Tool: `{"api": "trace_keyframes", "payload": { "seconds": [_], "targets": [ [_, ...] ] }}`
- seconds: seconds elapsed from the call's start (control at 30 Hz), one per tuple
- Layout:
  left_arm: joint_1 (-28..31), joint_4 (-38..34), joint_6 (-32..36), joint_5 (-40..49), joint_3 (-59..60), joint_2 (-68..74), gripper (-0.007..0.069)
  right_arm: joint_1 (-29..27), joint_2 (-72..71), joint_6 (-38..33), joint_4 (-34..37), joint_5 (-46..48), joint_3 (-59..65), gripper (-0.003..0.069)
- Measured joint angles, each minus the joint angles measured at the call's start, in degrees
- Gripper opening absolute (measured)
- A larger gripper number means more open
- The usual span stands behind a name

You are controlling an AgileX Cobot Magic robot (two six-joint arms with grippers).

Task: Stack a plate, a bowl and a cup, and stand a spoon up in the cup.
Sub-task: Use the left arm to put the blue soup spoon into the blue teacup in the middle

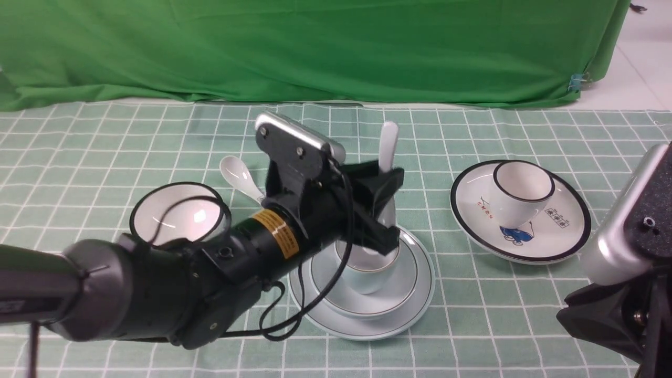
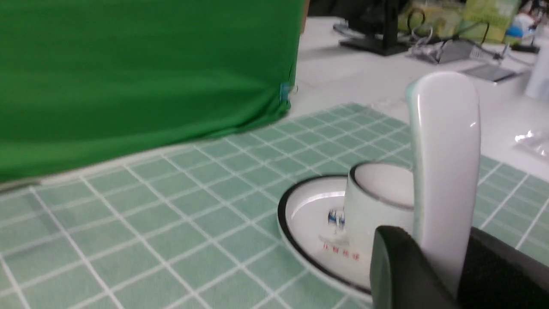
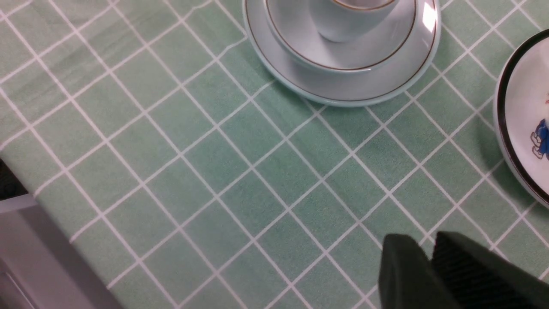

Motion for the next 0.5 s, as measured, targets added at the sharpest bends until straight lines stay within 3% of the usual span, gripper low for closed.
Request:
{"api": "trace_keyframes", "payload": {
  "seconds": [0.33,0.47,0.5],
  "targets": [
    [0.1,0.0,1.4,1.3,0.0,2.3,0.0137,0.0,0.0,0.0,0.0,-0.1,0.0,0.0142],
    [0.2,0.0,1.6,3.2,0.0,2.3,0.0176,0.0,0.0,0.0,0.0,-0.2,0.0,0.0142],
    [0.2,0.0,1.6,3.5,0.0,2.3,0.0214,0.0,0.0,0.0,0.0,-0.2,0.0,0.0142]
  ]
}}
